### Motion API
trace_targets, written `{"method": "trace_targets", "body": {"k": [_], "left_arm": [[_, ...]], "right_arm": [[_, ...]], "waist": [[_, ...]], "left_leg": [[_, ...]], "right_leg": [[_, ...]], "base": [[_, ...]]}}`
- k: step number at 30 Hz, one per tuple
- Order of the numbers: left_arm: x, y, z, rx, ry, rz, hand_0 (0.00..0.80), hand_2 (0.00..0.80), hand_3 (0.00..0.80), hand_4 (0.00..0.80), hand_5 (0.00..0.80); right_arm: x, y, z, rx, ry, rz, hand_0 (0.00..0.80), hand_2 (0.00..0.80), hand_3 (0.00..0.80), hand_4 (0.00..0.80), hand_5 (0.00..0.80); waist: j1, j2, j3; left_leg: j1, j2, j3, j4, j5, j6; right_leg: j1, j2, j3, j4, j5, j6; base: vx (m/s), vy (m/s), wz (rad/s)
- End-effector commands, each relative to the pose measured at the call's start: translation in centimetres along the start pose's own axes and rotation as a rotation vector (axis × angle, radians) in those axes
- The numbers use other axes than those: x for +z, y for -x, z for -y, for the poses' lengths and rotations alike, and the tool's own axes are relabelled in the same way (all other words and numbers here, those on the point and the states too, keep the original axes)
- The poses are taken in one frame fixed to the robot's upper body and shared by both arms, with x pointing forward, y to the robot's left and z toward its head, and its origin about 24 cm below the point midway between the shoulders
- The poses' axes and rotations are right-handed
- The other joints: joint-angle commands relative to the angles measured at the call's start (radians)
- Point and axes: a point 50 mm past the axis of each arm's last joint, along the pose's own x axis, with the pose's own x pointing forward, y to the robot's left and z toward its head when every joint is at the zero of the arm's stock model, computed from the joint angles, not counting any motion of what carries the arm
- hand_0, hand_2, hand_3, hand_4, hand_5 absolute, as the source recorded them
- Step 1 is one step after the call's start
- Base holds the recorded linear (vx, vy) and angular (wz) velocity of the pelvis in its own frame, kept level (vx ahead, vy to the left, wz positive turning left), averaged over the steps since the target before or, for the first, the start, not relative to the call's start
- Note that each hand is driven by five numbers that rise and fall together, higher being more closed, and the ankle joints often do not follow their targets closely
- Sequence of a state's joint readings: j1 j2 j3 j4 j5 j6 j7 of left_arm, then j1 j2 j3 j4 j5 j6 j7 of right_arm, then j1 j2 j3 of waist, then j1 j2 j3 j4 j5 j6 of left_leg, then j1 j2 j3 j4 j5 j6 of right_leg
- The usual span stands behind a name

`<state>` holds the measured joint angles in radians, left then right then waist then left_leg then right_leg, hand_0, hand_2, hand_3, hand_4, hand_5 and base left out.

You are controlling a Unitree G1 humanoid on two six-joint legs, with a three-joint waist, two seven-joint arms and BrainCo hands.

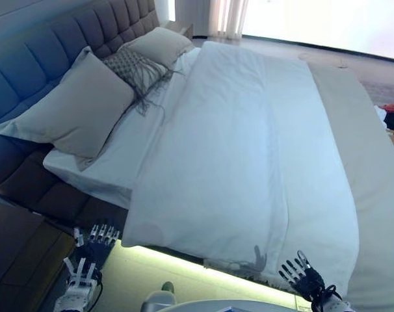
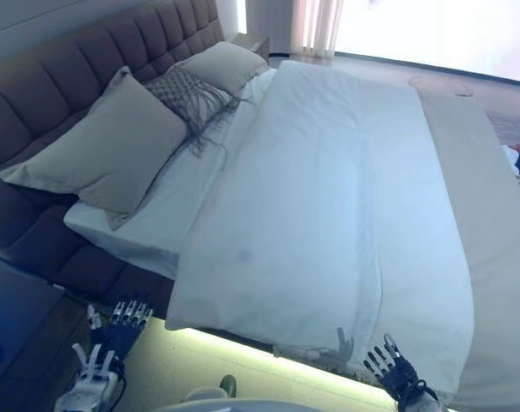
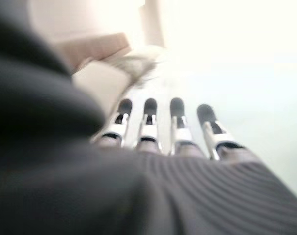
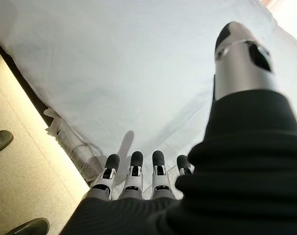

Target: Make the bed neatly

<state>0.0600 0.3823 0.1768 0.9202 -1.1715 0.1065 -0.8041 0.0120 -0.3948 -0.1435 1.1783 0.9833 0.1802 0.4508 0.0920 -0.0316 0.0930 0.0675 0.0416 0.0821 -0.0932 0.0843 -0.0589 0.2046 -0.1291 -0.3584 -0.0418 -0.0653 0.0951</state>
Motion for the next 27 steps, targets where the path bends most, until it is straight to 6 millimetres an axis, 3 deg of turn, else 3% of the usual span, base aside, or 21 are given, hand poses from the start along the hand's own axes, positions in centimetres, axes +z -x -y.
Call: {"method": "trace_targets", "body": {"k": [1,6,10,14,17,21,24,27], "left_arm": [[1.0,-1.3,1.6,-0.109,-0.278,-0.091,0.0,0.0,0.0,0.0,0.0],[-2.0,-1.0,0.5,-0.023,-0.635,-0.411,0.0,0.0,0.0,0.0,0.0],[-4.9,-0.9,-0.8,0.094,-0.754,-0.637,0.0,0.0,0.0,0.0,0.0],[-9.1,1.5,-2.9,0.289,-0.791,-0.899,0.0,0.0,0.0,0.0,0.0],[-11.4,2.9,-3.5,0.468,-0.712,-0.914,0.0,0.0,0.0,0.0,0.0],[-14.0,3.1,-2.8,0.421,-0.766,-0.98,0.0,0.0,0.0,0.0,0.0],[-15.0,3.1,-2.3,0.397,-0.805,-1.004,0.0,0.0,0.0,0.0,0.0],[-14.5,2.6,-2.3,0.405,-0.804,-0.985,0.0,0.0,0.0,0.0,0.0]], "right_arm": [[1.6,-1.0,-2.6,0.114,0.061,0.072,0.0,0.0,0.0,0.0,0.0],[-0.5,-1.1,-2.6,0.116,0.263,0.007,0.0,0.0,0.0,0.0,0.0],[-2.2,-1.1,-1.6,0.05,0.387,-0.1,0.0,0.0,0.0,0.0,0.0],[-5.7,-0.5,0.0,-0.046,0.494,-0.258,0.0,0.0,0.0,0.0,0.0],[-8.9,0.2,0.8,-0.106,0.509,-0.386,0.0,0.0,0.0,0.0,0.0],[-11.3,0.5,0.5,-0.081,0.548,-0.466,0.0,0.0,0.0,0.0,0.0],[-11.4,-0.1,-0.4,-0.042,0.622,-0.47,0.0,0.0,0.0,0.0,0.0],[-10.6,-0.5,-0.9,-0.031,0.655,-0.46,0.0,0.0,0.0,0.0,0.0]], "waist": [[0.005,0.016,-0.005],[-0.033,0.026,-0.02],[-0.064,0.034,-0.029],[-0.098,0.032,-0.031],[-0.113,0.024,-0.032],[-0.116,0.018,-0.032],[-0.117,0.018,-0.027],[-0.115,0.018,-0.021]], "left_leg": [[0.058,0.015,0.055,0.006,-0.107,-0.01],[0.054,0.017,0.083,0.006,-0.103,-0.009],[0.058,0.019,0.104,0.006,-0.105,-0.004],[0.067,0.021,0.115,0.006,-0.107,0.004],[0.08,0.021,0.12,0.006,-0.112,0.009],[0.088,0.024,0.116,0.006,-0.114,0.01],[0.091,0.027,0.114,0.006,-0.113,0.009],[0.096,0.028,0.112,0.006,-0.116,0.009]], "right_leg": [[-0.065,-0.071,0.034,-0.043,0.138,0.072],[-0.087,-0.066,0.05,-0.045,0.143,0.078],[-0.09,-0.056,0.068,-0.045,0.134,0.075],[-0.093,-0.048,0.09,-0.037,0.126,0.066],[-0.085,-0.043,0.104,-0.037,0.123,0.06],[-0.08,-0.039,0.116,-0.04,0.127,0.057],[-0.081,-0.035,0.125,-0.038,0.128,0.057],[-0.077,-0.031,0.127,-0.037,0.123,0.056]], "base": [[-0.003,-0.004,-0.12],[0.001,-0.012,-0.13],[0.02,-0.008,-0.18],[0.031,-0.029,-0.18],[0.055,-0.049,-0.19],[0.039,-0.051,-0.13],[0.013,-0.026,-0.07],[0.007,-0.006,-0.09]]}}
